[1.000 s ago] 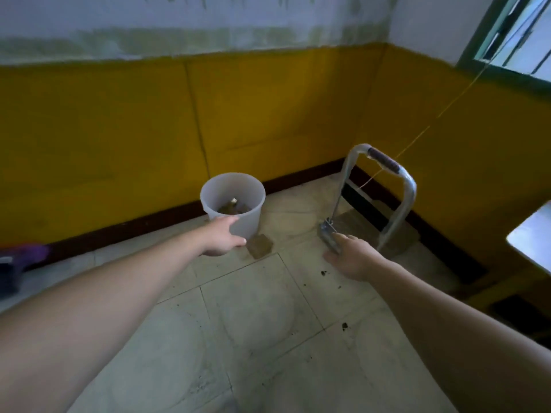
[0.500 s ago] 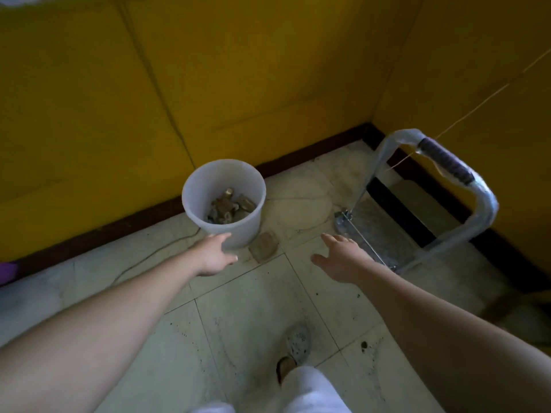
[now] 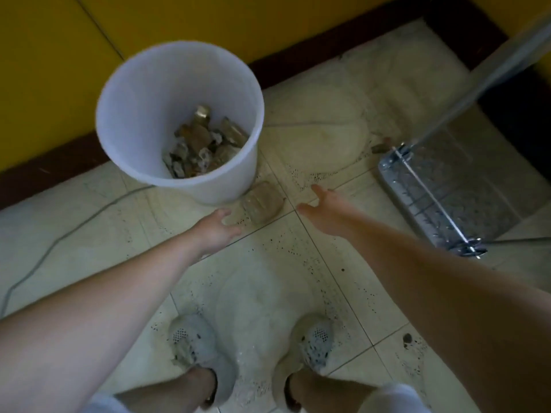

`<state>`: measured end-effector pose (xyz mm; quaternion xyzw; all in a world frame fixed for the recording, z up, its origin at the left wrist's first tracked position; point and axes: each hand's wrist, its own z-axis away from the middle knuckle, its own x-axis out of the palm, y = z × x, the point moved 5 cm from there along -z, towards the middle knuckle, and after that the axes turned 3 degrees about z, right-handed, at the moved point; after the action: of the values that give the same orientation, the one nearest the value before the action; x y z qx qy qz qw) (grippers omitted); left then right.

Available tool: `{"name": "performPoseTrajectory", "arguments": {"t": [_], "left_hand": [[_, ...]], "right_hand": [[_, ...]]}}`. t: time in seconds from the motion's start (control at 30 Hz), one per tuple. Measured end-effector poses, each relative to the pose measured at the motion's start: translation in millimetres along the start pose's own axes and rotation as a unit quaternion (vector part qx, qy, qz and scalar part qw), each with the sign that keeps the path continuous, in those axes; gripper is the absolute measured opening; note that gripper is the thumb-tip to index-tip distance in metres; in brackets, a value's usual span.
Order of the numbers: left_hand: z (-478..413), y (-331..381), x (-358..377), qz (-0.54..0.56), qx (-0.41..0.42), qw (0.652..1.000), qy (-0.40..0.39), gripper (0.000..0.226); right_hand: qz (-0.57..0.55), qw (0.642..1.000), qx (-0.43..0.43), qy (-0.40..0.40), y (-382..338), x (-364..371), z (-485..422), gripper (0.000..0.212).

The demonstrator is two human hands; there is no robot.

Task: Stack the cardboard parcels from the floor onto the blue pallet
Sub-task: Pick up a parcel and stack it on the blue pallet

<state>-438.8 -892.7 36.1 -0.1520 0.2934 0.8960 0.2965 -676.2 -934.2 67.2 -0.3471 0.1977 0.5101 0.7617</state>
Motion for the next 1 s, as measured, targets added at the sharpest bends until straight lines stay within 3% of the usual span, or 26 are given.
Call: {"name": "performPoseTrajectory", "arguments": {"t": [0.23, 0.43, 0.5, 0.57, 0.63, 0.73, 0.87, 1.0], "left_hand": [[-176, -73, 65, 0.159, -0.061, 0.985, 0.025, 0.077], [-265, -97, 93, 0.275, -0.054, 0.958, 0.053, 0.082], [-282, -98, 103, 0.31, -0.058, 0.948, 0.036, 0.076], [-291, -93, 114, 0.353, -0.065, 0.933, -0.02, 0.053], [-289, -85, 120, 0.395, -0.061, 0.915, -0.054, 0.034], [-273, -75, 113, 0.417, -0.023, 0.908, -0.026, 0.033], [-205, -53, 92, 0.37, 0.031, 0.928, 0.015, 0.045], [-101, -19, 65, 0.391, 0.008, 0.92, -0.022, 0.058]], "right_hand": [[-0.095, 0.995, 0.013, -0.008, 24, 124, -165, 0.075], [-0.198, 0.979, 0.038, 0.01, 26, 192, -260, 0.083], [-0.238, 0.97, 0.038, 0.012, 24, 206, -279, 0.086], [-0.294, 0.955, 0.036, 0.02, 26, 215, -290, 0.075], [-0.339, 0.939, 0.047, 0.034, 32, 219, -286, 0.057], [-0.361, 0.928, 0.047, 0.074, 41, 213, -259, 0.038], [-0.399, 0.913, 0.039, 0.071, 29, 178, -183, 0.047], [-0.419, 0.905, 0.048, 0.05, 12, 116, -82, 0.043]]}}
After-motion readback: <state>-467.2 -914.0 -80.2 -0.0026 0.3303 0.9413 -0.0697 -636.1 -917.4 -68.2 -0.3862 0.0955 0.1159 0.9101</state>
